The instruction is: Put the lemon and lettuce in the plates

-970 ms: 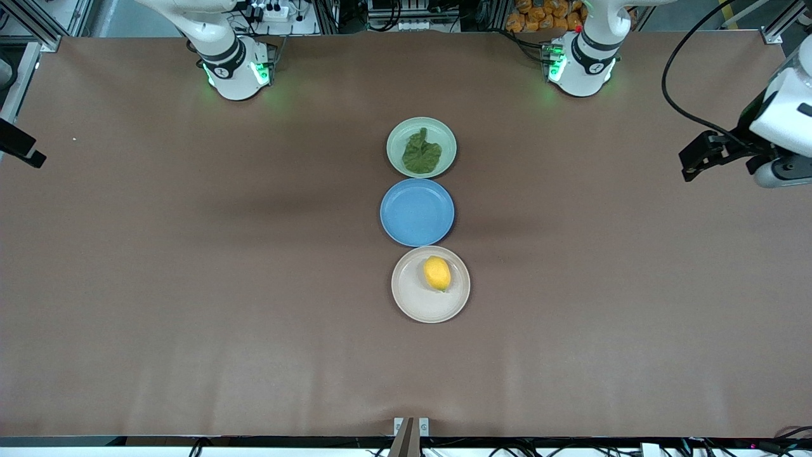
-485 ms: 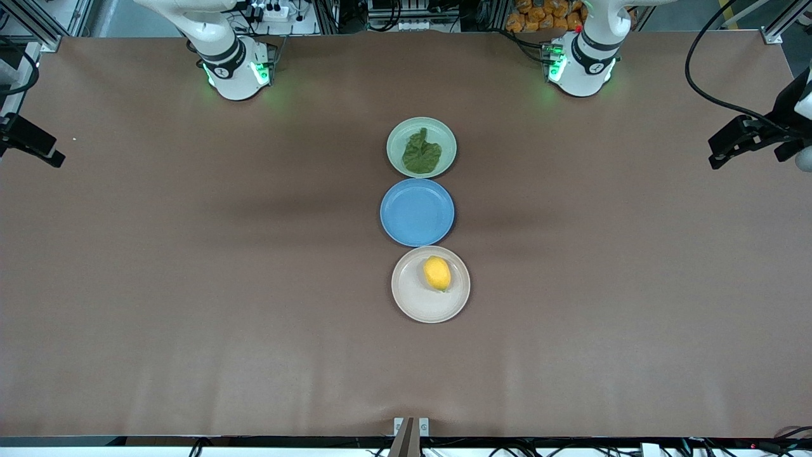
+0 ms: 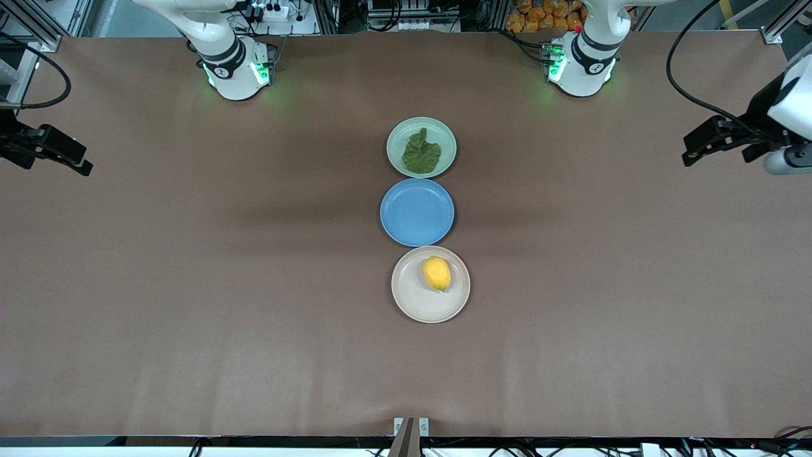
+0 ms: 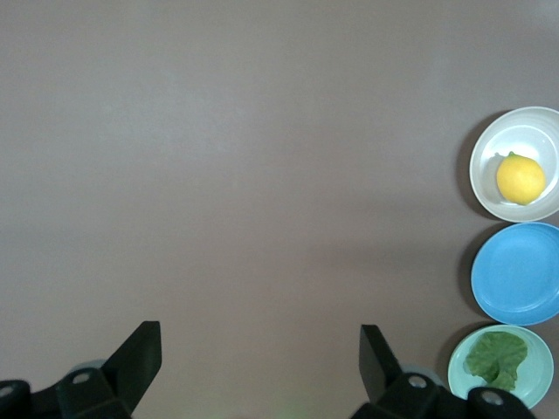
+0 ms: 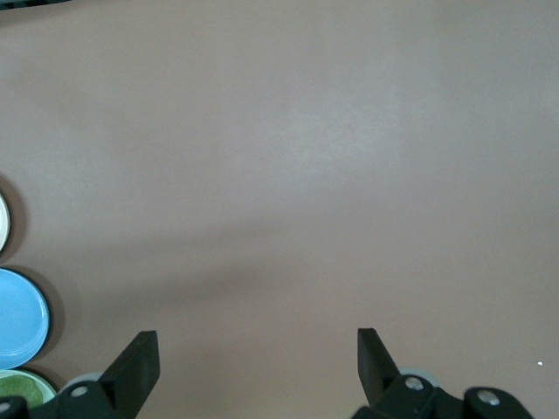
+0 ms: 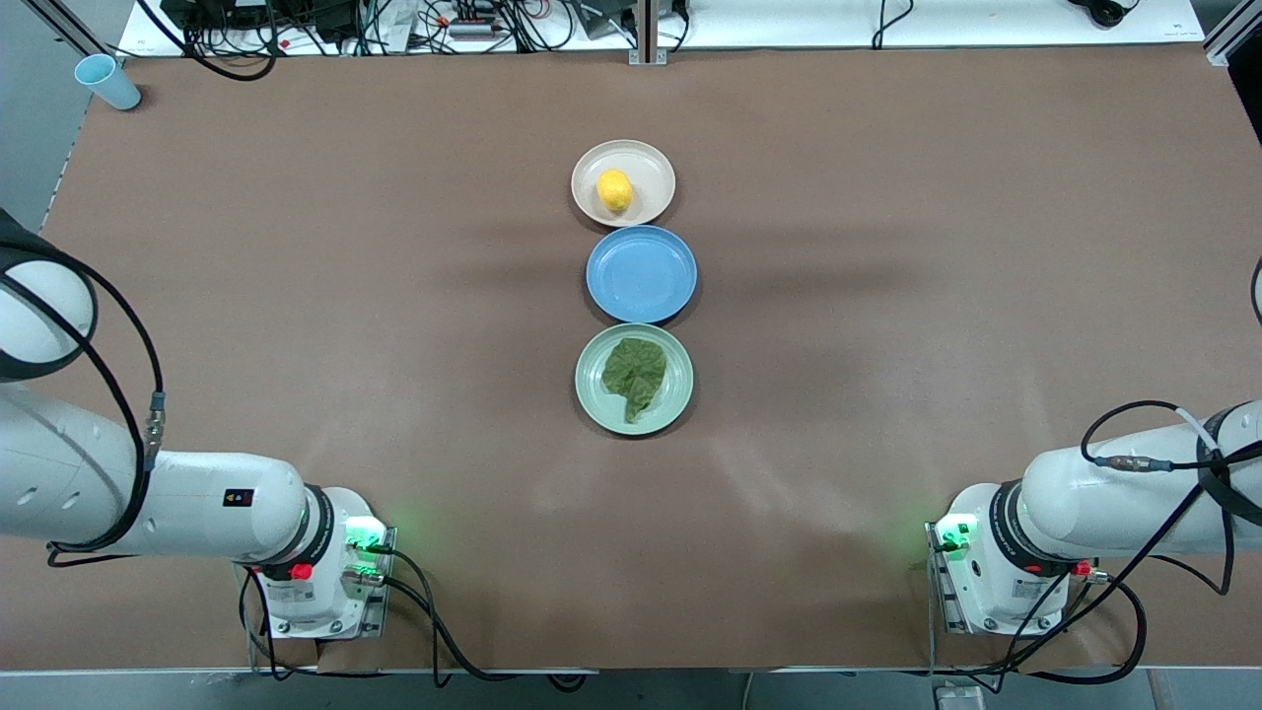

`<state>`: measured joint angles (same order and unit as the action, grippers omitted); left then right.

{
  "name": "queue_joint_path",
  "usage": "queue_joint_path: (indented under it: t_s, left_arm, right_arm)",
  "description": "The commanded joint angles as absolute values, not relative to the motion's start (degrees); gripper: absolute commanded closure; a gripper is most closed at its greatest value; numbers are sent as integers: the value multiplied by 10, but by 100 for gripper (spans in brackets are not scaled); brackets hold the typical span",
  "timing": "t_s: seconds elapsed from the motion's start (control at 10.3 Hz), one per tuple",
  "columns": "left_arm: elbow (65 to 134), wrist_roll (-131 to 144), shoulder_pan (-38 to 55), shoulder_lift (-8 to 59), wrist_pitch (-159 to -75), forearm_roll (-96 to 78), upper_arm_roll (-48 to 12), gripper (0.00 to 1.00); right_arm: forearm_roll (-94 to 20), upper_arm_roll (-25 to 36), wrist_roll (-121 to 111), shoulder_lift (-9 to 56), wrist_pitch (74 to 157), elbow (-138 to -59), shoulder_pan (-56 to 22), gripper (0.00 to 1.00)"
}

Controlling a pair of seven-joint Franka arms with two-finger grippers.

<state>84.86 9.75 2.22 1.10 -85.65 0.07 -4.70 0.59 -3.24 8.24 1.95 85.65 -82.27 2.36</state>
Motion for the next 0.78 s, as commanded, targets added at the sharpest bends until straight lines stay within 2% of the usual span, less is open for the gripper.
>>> queue_joint_path:
  t_s: [0.0, 0.68]
  left_arm:
    - [900, 84, 22, -31, -881, -17, -45, 0]
    - [890, 91, 22, -25, -881, -18, -54, 0]
  right_arm:
    - [-1, -35, 84, 18, 861, -828, 27, 0]
    - [2, -34, 84, 24, 860, -825, 25, 0]
